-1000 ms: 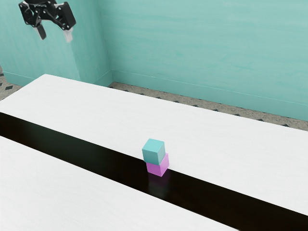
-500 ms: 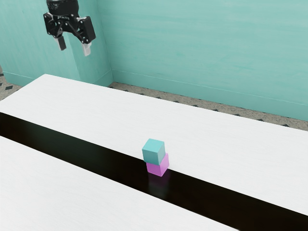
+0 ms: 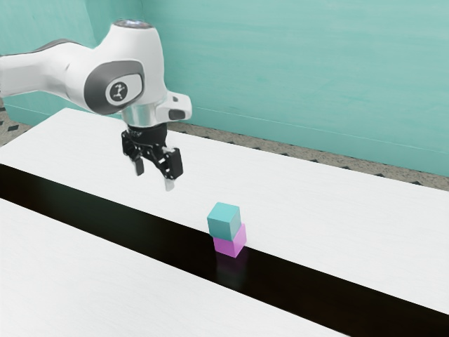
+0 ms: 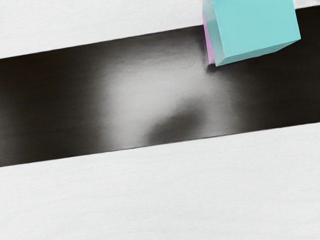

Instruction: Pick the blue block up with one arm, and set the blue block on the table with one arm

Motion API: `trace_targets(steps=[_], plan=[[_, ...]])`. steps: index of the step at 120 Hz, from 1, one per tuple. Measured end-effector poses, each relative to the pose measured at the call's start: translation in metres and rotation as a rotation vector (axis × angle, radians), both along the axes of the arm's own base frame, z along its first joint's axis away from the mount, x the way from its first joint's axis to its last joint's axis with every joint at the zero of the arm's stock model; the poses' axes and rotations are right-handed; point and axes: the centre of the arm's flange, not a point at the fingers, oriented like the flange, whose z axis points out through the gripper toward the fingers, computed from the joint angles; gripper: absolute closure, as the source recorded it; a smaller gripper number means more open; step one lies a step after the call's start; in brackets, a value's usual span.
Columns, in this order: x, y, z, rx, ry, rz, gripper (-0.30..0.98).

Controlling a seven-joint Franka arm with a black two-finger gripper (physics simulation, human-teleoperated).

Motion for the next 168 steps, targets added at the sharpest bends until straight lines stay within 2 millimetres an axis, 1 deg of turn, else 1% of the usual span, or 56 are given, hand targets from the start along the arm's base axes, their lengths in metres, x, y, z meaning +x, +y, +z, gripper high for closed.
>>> trace_targets(steps=[8,14,20,30,45,53,60,73,79,90,106,116,142,152,164,168], plan=[[0.004,-0.002,-0.009,-0.006,-0.018,-0.005,0.0],[0.007,-0.008,-0.016,-0.011,-0.025,-0.016,0.0],[0.009,-0.019,-0.023,-0.017,-0.031,-0.036,0.0],[0.017,-0.041,-0.046,-0.033,-0.024,-0.076,0.0],[0.022,-0.07,-0.063,-0.056,-0.038,-0.118,0.0],[0.023,-0.079,-0.071,-0.064,-0.038,-0.125,0.0],[0.026,-0.079,-0.076,-0.075,-0.039,-0.107,0.0],[0.036,-0.064,-0.091,-0.089,-0.03,-0.055,0.0],[0.039,-0.061,-0.096,-0.093,-0.029,-0.04,0.0],[0.041,-0.066,-0.097,-0.099,-0.036,-0.032,0.0],[0.053,-0.073,-0.099,-0.111,-0.045,-0.022,0.0],[0.061,-0.073,-0.101,-0.115,-0.048,-0.012,0.0],[0.072,-0.069,-0.122,-0.113,-0.021,0.013,0.0],[0.074,-0.069,-0.122,-0.11,-0.023,0.016,0.0],[0.082,-0.068,-0.123,-0.109,-0.029,0.02,0.0],[0.085,-0.069,-0.127,-0.11,-0.025,0.02,0.0]])
